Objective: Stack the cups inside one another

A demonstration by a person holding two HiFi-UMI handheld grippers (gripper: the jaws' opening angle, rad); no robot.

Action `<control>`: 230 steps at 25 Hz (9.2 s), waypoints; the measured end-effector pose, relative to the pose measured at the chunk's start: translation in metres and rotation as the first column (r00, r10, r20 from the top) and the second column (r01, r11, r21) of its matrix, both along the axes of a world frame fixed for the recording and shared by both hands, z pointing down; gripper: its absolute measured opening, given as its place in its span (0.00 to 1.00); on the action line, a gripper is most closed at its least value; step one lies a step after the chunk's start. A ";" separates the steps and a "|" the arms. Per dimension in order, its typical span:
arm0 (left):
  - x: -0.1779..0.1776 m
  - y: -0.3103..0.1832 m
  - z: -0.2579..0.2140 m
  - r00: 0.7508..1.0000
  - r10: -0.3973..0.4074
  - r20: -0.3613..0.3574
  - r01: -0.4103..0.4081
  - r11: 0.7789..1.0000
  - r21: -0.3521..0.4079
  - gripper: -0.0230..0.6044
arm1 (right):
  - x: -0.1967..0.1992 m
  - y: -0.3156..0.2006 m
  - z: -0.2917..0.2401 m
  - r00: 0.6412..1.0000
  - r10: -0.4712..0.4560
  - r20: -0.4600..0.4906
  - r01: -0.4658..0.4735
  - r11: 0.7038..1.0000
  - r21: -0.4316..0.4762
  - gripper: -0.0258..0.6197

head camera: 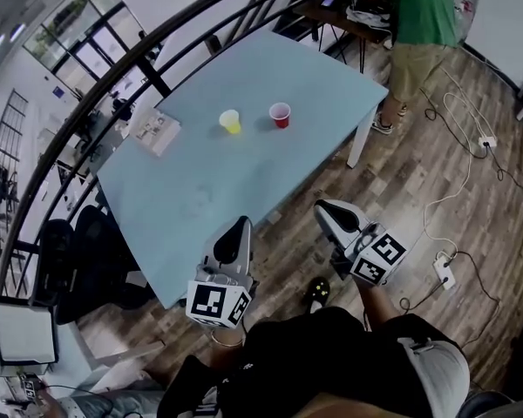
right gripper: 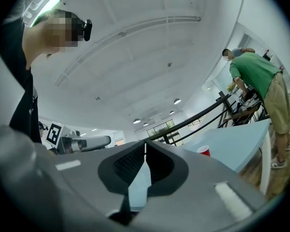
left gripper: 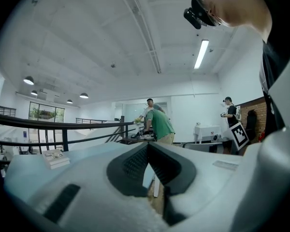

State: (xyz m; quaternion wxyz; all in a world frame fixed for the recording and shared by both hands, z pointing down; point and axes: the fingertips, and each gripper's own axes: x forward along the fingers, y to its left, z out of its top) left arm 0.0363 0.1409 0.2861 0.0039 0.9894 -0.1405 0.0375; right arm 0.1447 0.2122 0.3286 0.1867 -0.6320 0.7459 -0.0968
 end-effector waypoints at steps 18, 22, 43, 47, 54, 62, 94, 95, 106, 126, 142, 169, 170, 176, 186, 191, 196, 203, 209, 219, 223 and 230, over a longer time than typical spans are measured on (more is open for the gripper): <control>0.005 -0.072 0.018 0.992 -0.117 -0.044 0.114 0.992 -0.060 0.01 | 0.030 -0.070 0.004 0.994 -0.045 -0.100 0.041 0.998 -0.046 0.05; 0.023 -0.101 0.012 0.992 -0.112 -0.061 0.109 0.992 -0.056 0.01 | 0.047 -0.101 -0.005 0.991 -0.047 -0.125 0.040 0.998 -0.056 0.05; 0.001 -0.224 0.049 0.957 -0.290 0.017 0.290 0.953 -0.091 0.02 | 0.058 -0.273 0.040 0.978 -0.156 -0.139 0.139 0.982 -0.127 0.12; -0.013 -0.247 0.051 0.940 -0.340 0.020 0.340 0.937 -0.085 0.03 | 0.056 -0.309 0.053 0.975 -0.155 -0.160 0.133 0.981 -0.142 0.17; -0.039 -0.277 0.049 0.908 -0.417 0.023 0.418 0.906 -0.071 0.04 | 0.051 -0.366 0.076 0.967 -0.146 -0.209 0.112 0.980 -0.167 0.25; -0.062 -0.293 0.046 0.872 -0.489 0.030 0.490 0.870 -0.065 0.04 | 0.057 -0.411 0.105 0.959 -0.103 -0.266 0.046 0.976 -0.214 0.39; -0.088 -0.341 0.061 0.766 -0.638 0.077 0.643 0.760 -0.098 0.04 | 0.085 -0.519 0.204 0.884 -0.198 -0.424 -0.003 0.904 -0.428 0.61; -0.088 -0.341 0.062 0.765 -0.639 0.078 0.644 0.759 -0.099 0.04 | 0.085 -0.519 0.205 0.883 -0.201 -0.424 -0.001 0.903 -0.430 0.59; -0.088 -0.344 0.061 0.779 -0.625 0.059 0.627 0.771 -0.107 0.04 | 0.077 -0.513 0.190 0.873 -0.213 -0.439 0.014 0.911 -0.413 0.60; -0.113 -0.299 0.055 0.780 -0.626 0.008 0.624 0.776 -0.097 0.04 | 0.015 -0.442 0.120 0.856 -0.292 -0.428 0.158 0.934 -0.321 0.59; -0.160 -0.274 0.056 0.719 -0.694 -0.016 0.689 0.716 -0.112 0.04 | -0.112 -0.399 0.072 0.753 -0.526 -0.396 0.462 0.851 -0.252 0.59; -0.211 -0.255 0.066 0.627 -0.779 -0.011 0.770 0.622 -0.143 0.04 | -0.210 -0.358 0.138 0.555 -0.747 -0.366 0.641 0.665 -0.383 0.60; -0.213 -0.255 0.067 0.625 -0.781 -0.010 0.772 0.619 -0.143 0.04 | -0.211 -0.358 0.141 0.551 -0.748 -0.369 0.640 0.663 -0.389 0.60; -0.222 -0.249 0.070 0.613 -0.790 -0.005 0.782 0.607 -0.142 0.04 | -0.217 -0.358 0.159 0.534 -0.753 -0.384 0.621 0.657 -0.426 0.60; -0.227 -0.243 0.072 0.593 -0.805 0.002 0.797 0.587 -0.144 0.04 | -0.218 -0.359 0.180 0.506 -0.767 -0.394 0.601 0.641 -0.478 0.60; -0.229 -0.240 0.070 0.581 -0.814 0.000 0.805 0.575 -0.143 0.04 | -0.218 -0.356 0.186 0.484 -0.778 -0.400 0.598 0.628 -0.498 0.60; -0.231 -0.238 0.070 0.577 -0.817 -0.001 0.808 0.571 -0.141 0.04 | -0.221 -0.357 0.189 0.481 -0.781 -0.399 0.600 0.625 -0.500 0.60; -0.226 -0.235 0.065 0.584 -0.812 -0.014 0.803 0.580 -0.139 0.04 | -0.219 -0.356 0.174 0.507 -0.774 -0.379 0.628 0.633 -0.452 0.62; -0.219 -0.242 0.053 0.607 -0.792 -0.061 0.782 0.609 -0.134 0.04 | -0.209 -0.357 0.150 0.582 -0.742 -0.332 0.630 0.670 -0.393 0.60; -0.193 -0.259 0.052 0.669 -0.742 -0.043 0.733 0.668 -0.127 0.03 | -0.167 -0.363 0.103 0.710 -0.624 -0.326 0.566 0.781 -0.263 0.23; -0.180 -0.266 0.051 0.702 -0.711 -0.045 0.702 0.701 -0.130 0.03 | -0.150 -0.364 0.097 0.750 -0.575 -0.326 0.520 0.818 -0.248 0.07; -0.143 -0.273 0.054 0.774 -0.631 -0.051 0.621 0.773 -0.130 0.03 | -0.109 -0.359 0.086 0.818 -0.468 -0.334 0.425 0.883 -0.199 0.05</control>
